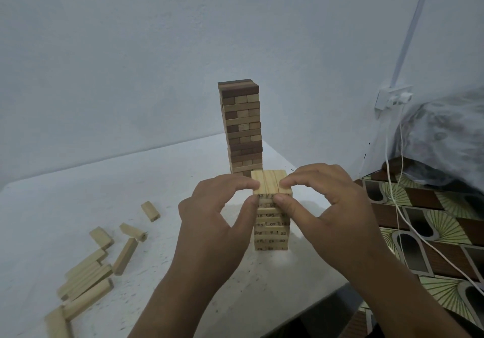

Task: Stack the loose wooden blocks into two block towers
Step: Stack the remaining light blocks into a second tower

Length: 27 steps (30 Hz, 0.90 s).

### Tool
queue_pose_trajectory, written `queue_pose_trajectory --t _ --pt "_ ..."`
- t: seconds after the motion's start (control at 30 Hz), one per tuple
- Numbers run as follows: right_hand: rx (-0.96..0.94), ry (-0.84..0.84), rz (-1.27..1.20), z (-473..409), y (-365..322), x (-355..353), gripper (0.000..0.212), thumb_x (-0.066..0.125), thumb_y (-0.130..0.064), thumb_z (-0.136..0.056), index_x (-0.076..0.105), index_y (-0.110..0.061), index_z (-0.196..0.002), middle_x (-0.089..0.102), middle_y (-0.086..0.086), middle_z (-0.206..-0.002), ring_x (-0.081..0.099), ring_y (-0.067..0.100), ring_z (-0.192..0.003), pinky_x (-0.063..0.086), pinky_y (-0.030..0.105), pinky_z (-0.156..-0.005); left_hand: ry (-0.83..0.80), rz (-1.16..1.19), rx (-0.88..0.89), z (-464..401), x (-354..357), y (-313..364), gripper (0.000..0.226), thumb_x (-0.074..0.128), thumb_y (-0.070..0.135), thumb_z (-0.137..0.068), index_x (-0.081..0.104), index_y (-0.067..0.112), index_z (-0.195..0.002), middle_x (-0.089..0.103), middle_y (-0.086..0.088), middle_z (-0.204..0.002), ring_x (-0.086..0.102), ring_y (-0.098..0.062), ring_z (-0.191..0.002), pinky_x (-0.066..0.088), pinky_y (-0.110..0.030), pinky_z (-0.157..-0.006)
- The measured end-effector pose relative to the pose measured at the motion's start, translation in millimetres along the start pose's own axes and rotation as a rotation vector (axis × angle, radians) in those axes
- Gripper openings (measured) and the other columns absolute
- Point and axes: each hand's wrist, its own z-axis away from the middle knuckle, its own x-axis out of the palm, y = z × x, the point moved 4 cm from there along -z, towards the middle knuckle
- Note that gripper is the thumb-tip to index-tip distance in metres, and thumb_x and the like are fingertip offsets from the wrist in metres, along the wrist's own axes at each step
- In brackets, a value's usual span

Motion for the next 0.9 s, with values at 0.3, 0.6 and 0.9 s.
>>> queue_pose_trajectory --t 0.3,0.6,0.9 --pt "0.005 0.005 -0.026 -0.5 1.9 -1.5 0.021 0.072 -0.047 -0.077 0.068 -0.035 -0.094 0.058 -0.026 -0.1 0.053 0.003 -0.1 0.044 0.02 -0.079 -0.011 0.016 -0.031 -0.7 -1.7 1.7 0.018 0.052 0.059 -0.084 0.047 0.071 -0.095 0.039 0.062 -0.106 0.041 0.021 -0.11 0.042 -0.05 -0.104" --pt "0.009 -0.007 -0.016 -0.1 -0.5 -4.0 0.019 0.068 -0.05 -0.077 0.062 -0.041 -0.094 0.054 -0.031 -0.102 0.051 0.0 -0.102 0.042 0.017 -0.08 0.012 0.041 -0.023 1.5 -9.7 1.9 0.019 0.058 0.051 -0.089 0.05 0.068 -0.092 0.042 0.06 -0.103 0.042 0.021 -0.11 0.04 -0.039 -0.104" --pt "-0.175 -0.039 -0.064 10.7 -61.8 27.3 0.019 0.071 -0.033 -0.081 0.072 -0.022 -0.097 0.067 -0.011 -0.103 0.057 0.006 -0.097 0.044 0.015 -0.088 0.07 -0.018 -0.025 26.1 -62.1 -30.2 0.015 0.065 0.032 -0.088 0.065 0.047 -0.09 0.06 0.04 -0.103 0.056 0.006 -0.104 0.04 -0.013 -0.089"
